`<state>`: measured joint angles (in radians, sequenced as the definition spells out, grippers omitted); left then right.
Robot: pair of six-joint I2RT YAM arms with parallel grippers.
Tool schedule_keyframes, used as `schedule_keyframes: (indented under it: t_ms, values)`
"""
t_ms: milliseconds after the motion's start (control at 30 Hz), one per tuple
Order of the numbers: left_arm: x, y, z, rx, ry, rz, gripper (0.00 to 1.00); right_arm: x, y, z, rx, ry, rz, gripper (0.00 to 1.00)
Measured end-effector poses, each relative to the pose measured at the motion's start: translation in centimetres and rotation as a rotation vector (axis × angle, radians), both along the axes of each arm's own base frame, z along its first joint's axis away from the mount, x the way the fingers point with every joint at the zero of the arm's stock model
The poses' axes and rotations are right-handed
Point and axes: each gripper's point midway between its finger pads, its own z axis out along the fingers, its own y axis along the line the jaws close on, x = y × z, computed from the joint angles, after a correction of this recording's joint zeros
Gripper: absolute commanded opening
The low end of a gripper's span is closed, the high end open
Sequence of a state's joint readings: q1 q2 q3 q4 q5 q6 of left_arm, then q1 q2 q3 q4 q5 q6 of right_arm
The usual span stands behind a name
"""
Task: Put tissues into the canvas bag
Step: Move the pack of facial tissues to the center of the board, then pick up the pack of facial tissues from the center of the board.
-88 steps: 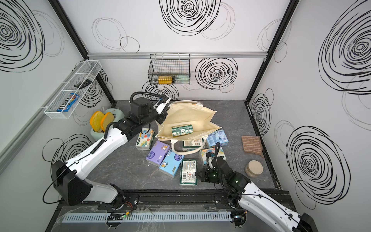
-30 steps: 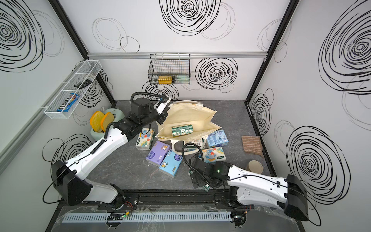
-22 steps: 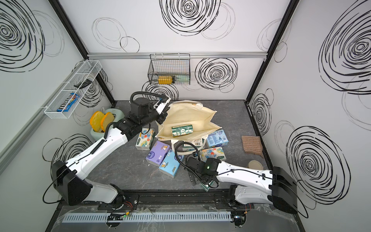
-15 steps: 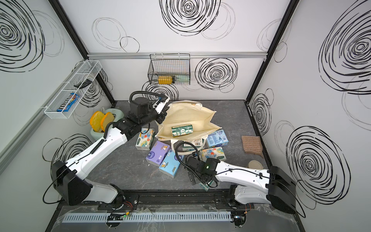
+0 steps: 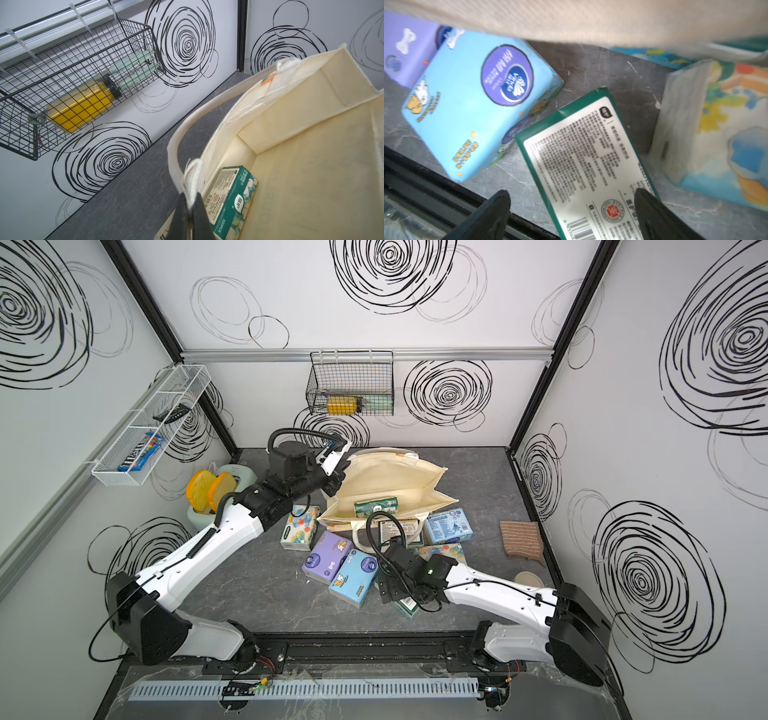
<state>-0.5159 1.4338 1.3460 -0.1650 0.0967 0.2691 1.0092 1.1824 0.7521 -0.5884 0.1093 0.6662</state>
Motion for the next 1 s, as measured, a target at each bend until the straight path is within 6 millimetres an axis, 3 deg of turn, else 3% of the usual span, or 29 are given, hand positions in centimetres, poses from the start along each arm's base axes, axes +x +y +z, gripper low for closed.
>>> schedule_keyframes:
  t_ms: [167,367,767,1000]
  values:
    - [0.0,0.0,0.0,-0.001,0.001,0.001,0.00,-0.4,-0.3,1.5,0.065,-0.054,0.086,0.97]
    - [0.0,0.1,0.0,-0.001,0.001,0.001,0.00,0.2,-0.6,1.9,0.064,-0.102,0.128,0.97]
    - [-0.1,0.0,-0.1,-0.001,0.007,-0.004,0.00,2.0,-0.4,-2.6,-0.025,-0.003,0.179,0.98]
    - [0.0,0.1,-0.1,-0.003,0.008,-0.001,0.00,2.1,0.6,-3.2,-0.020,0.025,0.204,0.97]
